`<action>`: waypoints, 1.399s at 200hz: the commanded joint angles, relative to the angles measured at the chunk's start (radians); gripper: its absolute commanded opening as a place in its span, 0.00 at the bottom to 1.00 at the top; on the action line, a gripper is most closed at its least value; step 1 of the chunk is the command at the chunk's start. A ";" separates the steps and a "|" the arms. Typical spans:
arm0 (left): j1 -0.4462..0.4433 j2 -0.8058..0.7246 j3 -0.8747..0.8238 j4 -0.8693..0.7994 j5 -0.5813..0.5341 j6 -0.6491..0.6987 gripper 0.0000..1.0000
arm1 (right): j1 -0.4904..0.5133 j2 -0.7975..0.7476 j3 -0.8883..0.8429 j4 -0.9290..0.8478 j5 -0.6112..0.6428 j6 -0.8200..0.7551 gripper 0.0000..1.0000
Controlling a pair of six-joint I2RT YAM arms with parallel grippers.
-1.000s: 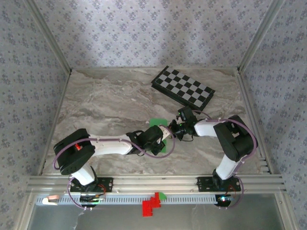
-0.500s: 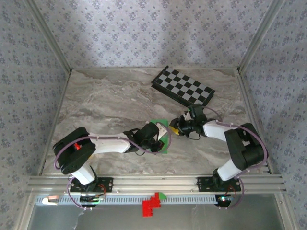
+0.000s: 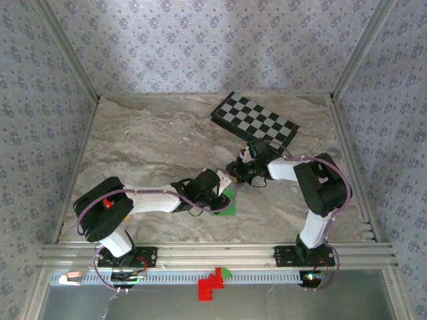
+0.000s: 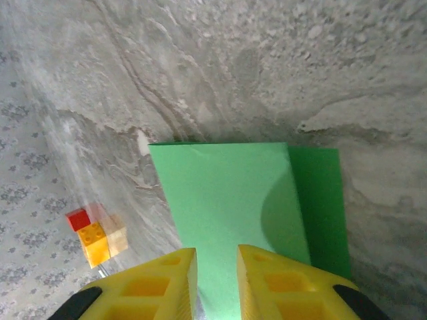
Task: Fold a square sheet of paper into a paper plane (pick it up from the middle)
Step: Fold the triangle a second time at the center of the table.
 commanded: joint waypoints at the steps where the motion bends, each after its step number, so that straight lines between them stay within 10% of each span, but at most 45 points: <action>1: 0.021 0.001 -0.013 0.026 0.036 -0.023 0.00 | -0.009 0.035 0.005 -0.029 -0.011 -0.051 0.23; 280: 0.234 0.067 0.024 -0.052 0.197 -0.006 0.01 | -0.008 0.081 0.011 -0.177 0.033 -0.203 0.17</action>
